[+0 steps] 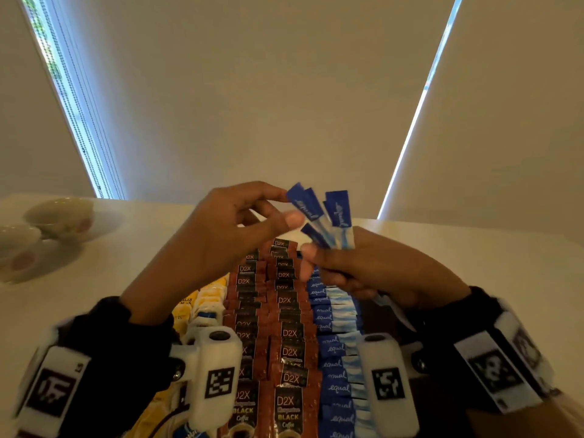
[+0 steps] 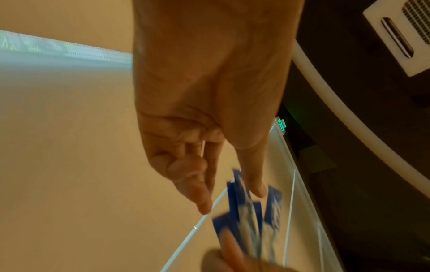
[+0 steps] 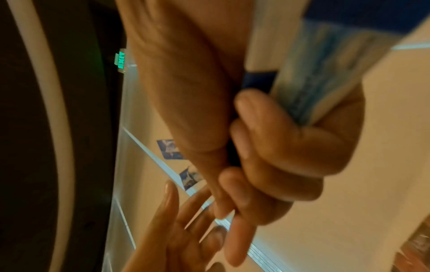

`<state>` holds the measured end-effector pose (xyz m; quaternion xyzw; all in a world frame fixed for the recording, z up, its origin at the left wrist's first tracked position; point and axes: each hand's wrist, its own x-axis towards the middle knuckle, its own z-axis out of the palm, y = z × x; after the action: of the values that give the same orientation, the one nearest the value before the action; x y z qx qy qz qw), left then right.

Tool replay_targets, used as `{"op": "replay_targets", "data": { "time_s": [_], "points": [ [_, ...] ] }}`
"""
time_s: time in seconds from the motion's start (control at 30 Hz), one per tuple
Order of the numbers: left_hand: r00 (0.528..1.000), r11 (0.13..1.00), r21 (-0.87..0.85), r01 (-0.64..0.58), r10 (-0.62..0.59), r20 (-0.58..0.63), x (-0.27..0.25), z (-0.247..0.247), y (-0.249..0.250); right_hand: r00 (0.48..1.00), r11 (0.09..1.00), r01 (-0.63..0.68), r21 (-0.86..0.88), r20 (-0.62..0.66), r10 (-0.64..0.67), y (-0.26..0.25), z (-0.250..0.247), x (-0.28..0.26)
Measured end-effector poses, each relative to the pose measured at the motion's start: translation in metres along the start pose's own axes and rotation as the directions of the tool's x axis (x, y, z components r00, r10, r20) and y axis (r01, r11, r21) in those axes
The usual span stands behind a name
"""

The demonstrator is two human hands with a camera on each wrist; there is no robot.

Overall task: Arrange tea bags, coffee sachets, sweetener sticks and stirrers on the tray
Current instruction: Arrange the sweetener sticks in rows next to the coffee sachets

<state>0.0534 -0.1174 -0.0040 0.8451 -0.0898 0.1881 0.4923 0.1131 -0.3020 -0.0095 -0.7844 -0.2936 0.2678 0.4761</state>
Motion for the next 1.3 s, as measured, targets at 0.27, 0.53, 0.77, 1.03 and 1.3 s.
{"op": "replay_targets", "data": {
  "time_s": [0.27,0.53,0.77,1.03,1.3],
  "points": [
    [0.999,0.995,-0.087,-0.053,0.053,0.002,-0.003,0.007,0.006,0.994,0.998,0.026,0.056,0.103,-0.031,-0.002,0.017,-0.007],
    [1.000,0.986,-0.167,0.007,-0.011,-0.022,-0.003,-0.001,0.000,0.984,0.928,0.062,0.368,0.136,-0.119,0.003,0.012,-0.007],
    [0.999,0.991,-0.129,0.040,-0.041,-0.008,-0.001,-0.004,-0.005,0.996,0.916,0.032,0.401,-0.093,0.006,0.005,0.009,-0.005],
    [1.000,0.997,-0.072,-0.008,0.008,0.010,-0.001,-0.002,-0.001,0.996,0.916,-0.062,0.396,-0.034,0.082,0.006,0.007,-0.009],
    [0.994,0.992,-0.121,0.017,-0.030,-0.105,0.003,-0.013,-0.011,0.991,0.946,0.046,0.320,-0.135,-0.003,0.004,-0.004,-0.015]
  ]
}}
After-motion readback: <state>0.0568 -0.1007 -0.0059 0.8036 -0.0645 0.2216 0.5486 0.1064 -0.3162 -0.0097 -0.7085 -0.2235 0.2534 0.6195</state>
